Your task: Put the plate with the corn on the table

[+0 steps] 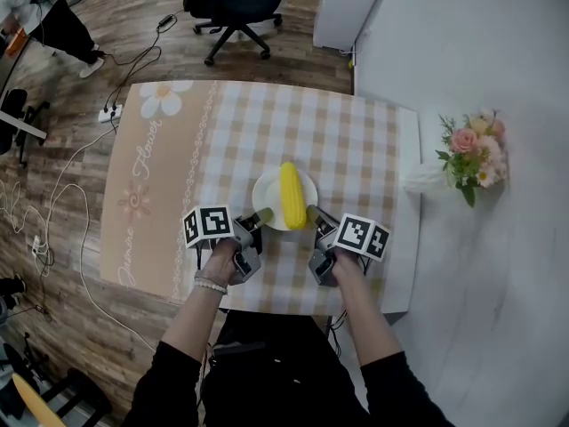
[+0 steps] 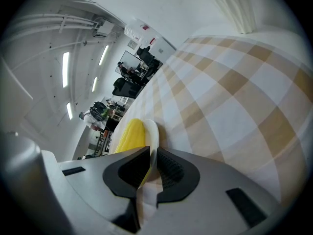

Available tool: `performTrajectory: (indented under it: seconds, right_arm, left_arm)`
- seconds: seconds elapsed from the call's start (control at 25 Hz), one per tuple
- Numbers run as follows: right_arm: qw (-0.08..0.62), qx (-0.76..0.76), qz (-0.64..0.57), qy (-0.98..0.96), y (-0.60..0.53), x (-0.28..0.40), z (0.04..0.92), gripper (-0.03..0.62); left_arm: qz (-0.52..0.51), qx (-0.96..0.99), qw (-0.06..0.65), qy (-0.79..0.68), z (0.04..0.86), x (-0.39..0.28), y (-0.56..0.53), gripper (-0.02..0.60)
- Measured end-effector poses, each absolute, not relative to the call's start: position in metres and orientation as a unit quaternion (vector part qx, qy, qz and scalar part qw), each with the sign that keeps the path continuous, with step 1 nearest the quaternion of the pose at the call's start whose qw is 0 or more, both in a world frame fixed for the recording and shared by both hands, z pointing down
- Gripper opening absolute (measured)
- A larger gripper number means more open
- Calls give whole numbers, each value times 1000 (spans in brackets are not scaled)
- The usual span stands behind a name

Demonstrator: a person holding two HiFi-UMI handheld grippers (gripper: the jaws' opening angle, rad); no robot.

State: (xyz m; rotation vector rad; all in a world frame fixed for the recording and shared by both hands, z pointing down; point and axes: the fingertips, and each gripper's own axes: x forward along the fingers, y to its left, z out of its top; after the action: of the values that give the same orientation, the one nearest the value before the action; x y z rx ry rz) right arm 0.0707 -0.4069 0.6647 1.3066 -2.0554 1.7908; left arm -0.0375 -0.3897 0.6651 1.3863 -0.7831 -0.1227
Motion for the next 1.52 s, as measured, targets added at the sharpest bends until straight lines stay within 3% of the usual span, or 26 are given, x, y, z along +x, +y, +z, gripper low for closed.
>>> performTrajectory:
  seconds: [0.24, 0.4, 0.64, 0.92, 1.0, 1.28, 1.44, 1.52]
  right_arm:
    - [66, 437, 607, -661, -407, 72, 670, 72]
    - [64, 442, 615, -649, -409, 73, 671, 72]
    - [62, 453, 619, -638, -409, 74, 673, 71]
    - [71, 458, 600, -652, -408, 75, 672, 69]
    - [77, 458, 590, -660, -408, 74, 670, 69]
    - [84, 474, 569, -667, -405, 82, 668, 100]
    - [90, 498, 546, -667, -404, 103, 658, 99]
    - [91, 511, 521, -678, -404, 112, 646, 68]
  left_arm:
    - [-30, 618, 704, -347, 666, -35, -388, 29]
    - [-57, 611, 716, -333, 658, -31, -393, 142]
    - [-59, 612, 715, -333, 653, -34, -389, 213]
    - [-31, 638, 674, -371, 654, -65, -370, 215]
    - [-17, 650, 655, -386, 652, -74, -365, 206]
    - [0, 691, 583, -428, 625, -95, -357, 43]
    - [-5, 715, 542, -442, 599, -100, -358, 23]
    - [-7, 730, 515, -449, 583, -102, -358, 17]
